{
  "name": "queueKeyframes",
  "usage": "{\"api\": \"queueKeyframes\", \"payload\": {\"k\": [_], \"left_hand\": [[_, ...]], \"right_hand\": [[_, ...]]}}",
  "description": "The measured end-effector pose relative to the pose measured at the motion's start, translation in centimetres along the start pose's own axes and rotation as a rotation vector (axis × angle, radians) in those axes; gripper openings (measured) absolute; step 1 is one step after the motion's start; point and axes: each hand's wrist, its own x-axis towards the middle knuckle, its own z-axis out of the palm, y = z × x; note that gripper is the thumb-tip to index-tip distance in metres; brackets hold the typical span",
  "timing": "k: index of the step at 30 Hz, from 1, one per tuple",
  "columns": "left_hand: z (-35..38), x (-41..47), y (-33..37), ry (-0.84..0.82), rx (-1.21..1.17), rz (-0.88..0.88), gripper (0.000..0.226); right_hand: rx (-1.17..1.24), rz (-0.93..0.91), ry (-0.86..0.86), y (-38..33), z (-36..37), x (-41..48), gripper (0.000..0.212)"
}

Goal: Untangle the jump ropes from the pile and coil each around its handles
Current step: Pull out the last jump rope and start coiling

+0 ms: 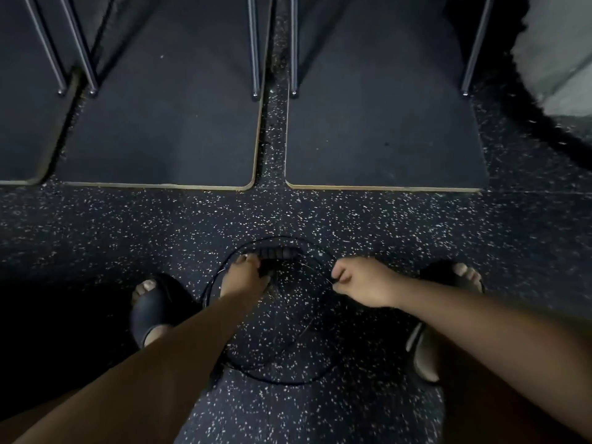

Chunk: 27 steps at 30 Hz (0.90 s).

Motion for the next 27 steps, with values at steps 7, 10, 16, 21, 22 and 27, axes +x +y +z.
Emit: {"api": "queueKeyframes", "payload": {"k": [7,10,16,21,22,27], "left_hand": [[3.1,3.0,-0.7,0.015,0.182,0.045,0.033],[3.4,3.1,-0.2,-0.030,0.161,0.090,0.019],[-1.0,0.5,2.0,-0.093,-0.026,0.303,0.024],[-9.1,-5.1,6.1,0.073,0.079,0.699,0.036],[-10.5,-6.3,6.7,0.096,0.016,0.750,0.033],[-16.9,-11.5,8.2,0.056,-0.244,0.661,0.048]], "right_hand": [[0.008,-0.053,0.008,-1.4,2.3,5.1,0.020],[0.003,-0.067,0.032,-2.0,2.1,5.5,0.019],[-0.297,-0.207,0.149,-4.0,0.1,2.8,0.061],[-0.693,-0.319,0.233,-8.0,-2.6,-1.7,0.067],[-0.707,-0.311,0.242,-8.8,-3.2,-2.9,0.057],[-0.594,-0.232,0.209,-12.2,-8.1,-10.0,0.031]]}}
